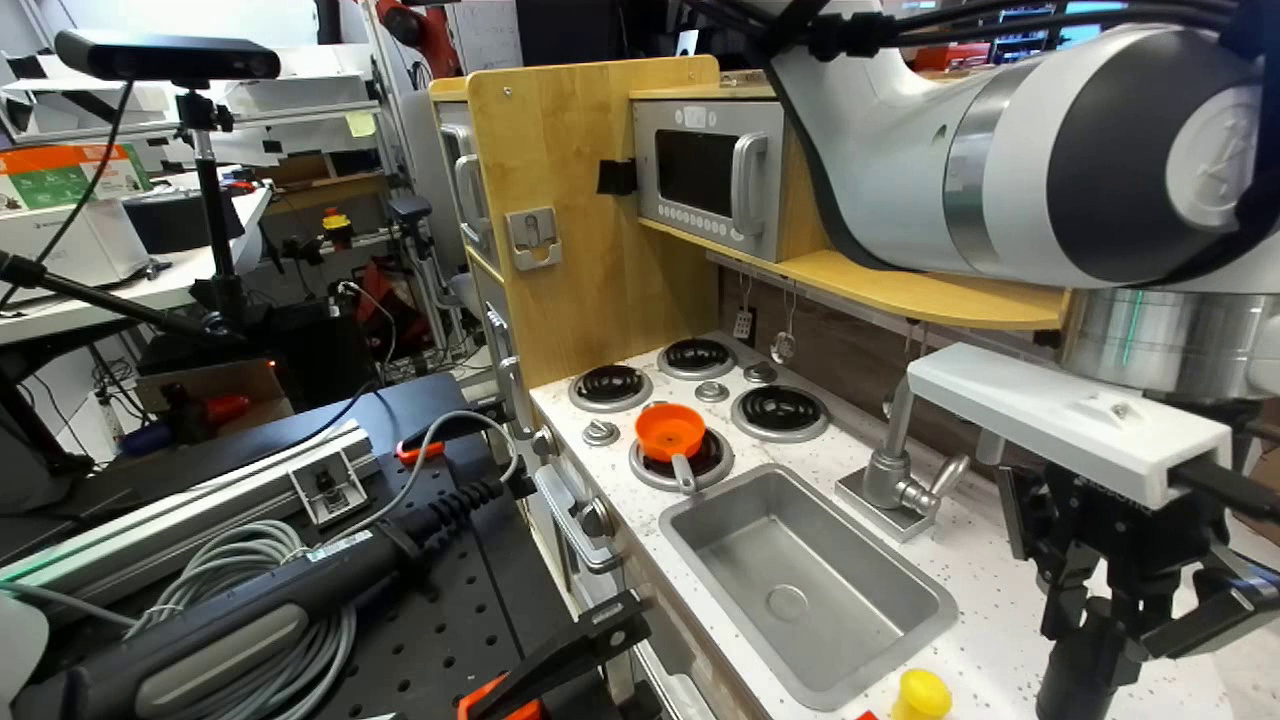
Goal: Move the black bottle slightly to the right
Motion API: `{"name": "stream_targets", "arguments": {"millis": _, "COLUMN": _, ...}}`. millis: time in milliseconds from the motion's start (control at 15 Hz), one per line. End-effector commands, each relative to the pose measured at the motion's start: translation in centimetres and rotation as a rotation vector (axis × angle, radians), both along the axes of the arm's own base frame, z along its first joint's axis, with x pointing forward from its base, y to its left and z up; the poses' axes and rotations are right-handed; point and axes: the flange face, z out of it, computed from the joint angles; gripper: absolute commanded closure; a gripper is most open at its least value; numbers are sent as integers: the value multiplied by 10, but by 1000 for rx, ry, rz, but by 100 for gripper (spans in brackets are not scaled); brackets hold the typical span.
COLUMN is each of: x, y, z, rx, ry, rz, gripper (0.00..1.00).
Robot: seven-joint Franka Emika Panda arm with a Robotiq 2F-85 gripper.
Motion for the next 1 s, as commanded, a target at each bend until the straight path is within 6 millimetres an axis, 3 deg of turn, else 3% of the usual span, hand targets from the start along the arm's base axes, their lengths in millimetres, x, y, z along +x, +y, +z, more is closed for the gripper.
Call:
{"name": "stream_targets", "arguments": {"millis": 0, "x": 1, "y": -7, "z": -2, "rx": 26, "ry": 19, "rz": -66, "gripper": 92}}
{"name": "stream_targets", "arguments": {"millis": 600, "x": 12, "y": -10, "z": -20, "rx": 73, "ry": -17, "rz": -150, "gripper": 92}}
{"name": "stream_targets", "arguments": {"millis": 933, "x": 14, "y": -11, "z": -45, "rx": 84, "ry": -10, "rz": -226, "gripper": 92}}
